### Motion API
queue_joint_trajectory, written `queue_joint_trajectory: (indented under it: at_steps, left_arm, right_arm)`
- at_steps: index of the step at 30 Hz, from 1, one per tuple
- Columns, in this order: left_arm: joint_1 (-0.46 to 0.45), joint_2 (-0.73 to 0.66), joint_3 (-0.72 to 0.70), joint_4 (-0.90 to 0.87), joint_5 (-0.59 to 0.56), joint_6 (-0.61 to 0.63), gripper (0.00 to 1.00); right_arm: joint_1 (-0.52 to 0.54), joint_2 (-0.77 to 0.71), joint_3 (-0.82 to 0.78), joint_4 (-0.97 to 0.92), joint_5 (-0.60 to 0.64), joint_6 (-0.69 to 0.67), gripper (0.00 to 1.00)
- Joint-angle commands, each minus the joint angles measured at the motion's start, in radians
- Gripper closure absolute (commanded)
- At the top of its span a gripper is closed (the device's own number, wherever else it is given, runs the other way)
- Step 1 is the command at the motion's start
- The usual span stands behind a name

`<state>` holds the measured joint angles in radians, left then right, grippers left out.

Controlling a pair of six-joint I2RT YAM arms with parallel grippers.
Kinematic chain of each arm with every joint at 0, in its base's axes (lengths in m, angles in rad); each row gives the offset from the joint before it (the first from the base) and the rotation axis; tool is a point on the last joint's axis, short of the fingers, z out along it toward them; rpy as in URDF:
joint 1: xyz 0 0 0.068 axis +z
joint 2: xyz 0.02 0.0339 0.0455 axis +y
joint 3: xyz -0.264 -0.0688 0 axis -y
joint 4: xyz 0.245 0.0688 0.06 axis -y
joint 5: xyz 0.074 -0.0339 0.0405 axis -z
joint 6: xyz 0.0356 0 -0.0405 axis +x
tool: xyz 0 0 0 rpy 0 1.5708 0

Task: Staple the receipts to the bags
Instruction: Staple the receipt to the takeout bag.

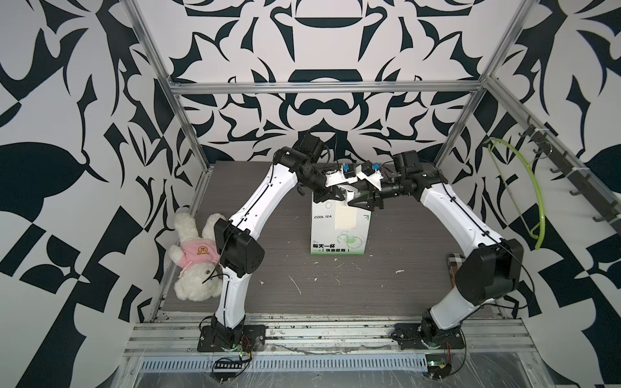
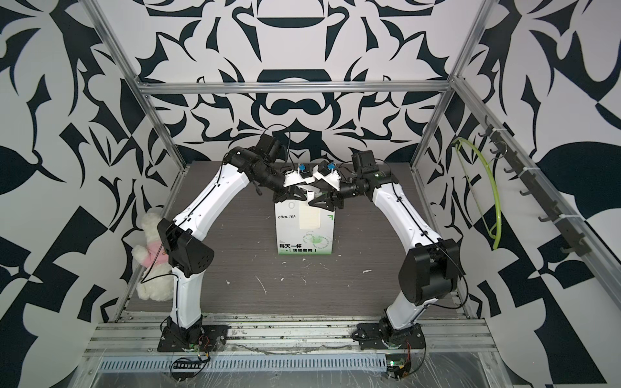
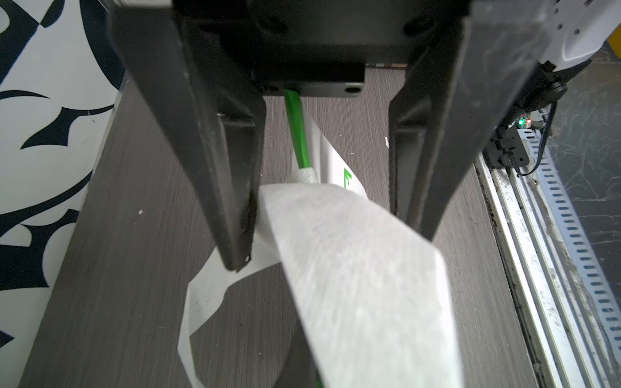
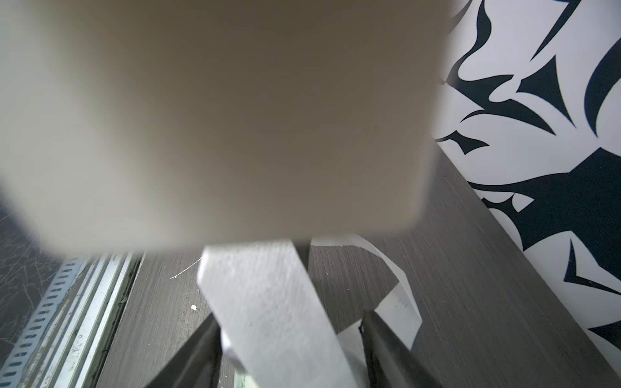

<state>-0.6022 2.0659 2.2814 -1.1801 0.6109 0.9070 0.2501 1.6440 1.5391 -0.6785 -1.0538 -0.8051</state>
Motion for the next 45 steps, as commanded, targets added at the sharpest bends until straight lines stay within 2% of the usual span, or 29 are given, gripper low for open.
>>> queue_joint_trajectory:
  at_steps: [1, 10, 12, 13, 16, 19, 22, 24, 25, 27, 28, 29, 31, 33, 35, 41, 44, 45]
  left_arm:
    - [-0.028, 0.008, 0.045, 0.045, 0.071, -0.023, 1.0]
    - [-0.032, 0.002, 0.042, 0.08, 0.088, -0.044, 1.0]
    - [-0.032, -0.006, 0.025, 0.105, 0.092, -0.055, 1.0]
    - [-0.031, -0.009, 0.021, 0.113, 0.094, -0.059, 1.0]
    - [-0.031, -0.008, 0.022, 0.114, 0.095, -0.061, 1.0]
    - [-0.031, -0.007, 0.02, 0.114, 0.096, -0.062, 1.0]
    - [-0.031, -0.009, 0.02, 0.114, 0.093, -0.066, 1.0]
    - [-0.031, -0.012, 0.018, 0.111, 0.089, -0.067, 1.0]
    - [-0.031, -0.011, 0.019, 0.107, 0.086, -0.068, 1.0]
    - [-0.031, -0.013, 0.018, 0.098, 0.072, -0.068, 1.0]
    - [-0.031, -0.014, 0.013, 0.093, 0.058, -0.067, 1.0]
    - [-0.031, -0.015, 0.005, 0.09, 0.041, -0.068, 1.0]
    - [-0.028, -0.024, -0.016, 0.093, 0.009, -0.074, 1.0]
    - [-0.027, -0.034, -0.038, 0.11, -0.02, -0.099, 1.0]
    - [-0.027, -0.05, -0.07, 0.155, -0.042, -0.167, 1.0]
    - [-0.027, -0.089, -0.151, 0.307, -0.163, -0.391, 1.0]
    - [-0.027, -0.094, -0.162, 0.337, -0.193, -0.482, 1.0]
    - [-0.027, -0.098, -0.166, 0.347, -0.205, -0.502, 1.0]
  right_arm:
    - [0.04, 0.013, 0.048, -0.083, -0.009, -0.047, 0.38]
    - [0.06, 0.041, 0.084, -0.142, 0.002, -0.077, 0.46]
    - [0.062, 0.039, 0.077, -0.14, 0.005, -0.077, 0.67]
    - [0.063, 0.032, 0.068, -0.128, 0.01, -0.076, 0.72]
    - [0.063, 0.016, 0.041, -0.096, 0.006, -0.065, 0.74]
    - [0.063, 0.005, 0.026, -0.068, 0.002, -0.051, 0.84]
    - [0.063, -0.002, 0.021, -0.042, -0.004, -0.034, 0.87]
    - [0.061, -0.008, 0.017, -0.032, -0.011, -0.031, 0.96]
    - [0.06, -0.013, 0.015, -0.023, -0.012, -0.023, 0.95]
    - [0.055, -0.027, 0.005, 0.006, -0.012, 0.008, 0.65]
    - [0.046, -0.043, -0.01, 0.042, -0.015, 0.042, 0.54]
    - [0.032, -0.067, -0.036, 0.113, -0.017, 0.102, 0.45]
    - [-0.008, -0.121, -0.106, 0.265, -0.015, 0.241, 0.34]
    - [-0.042, -0.179, -0.168, 0.377, 0.034, 0.33, 0.32]
    - [-0.053, -0.242, -0.218, 0.426, 0.144, 0.393, 0.3]
    - [-0.058, -0.398, -0.318, 0.453, 0.443, 0.58, 0.32]
    - [-0.058, -0.481, -0.372, 0.465, 0.595, 0.695, 0.35]
    - [-0.058, -0.502, -0.385, 0.464, 0.609, 0.723, 0.37]
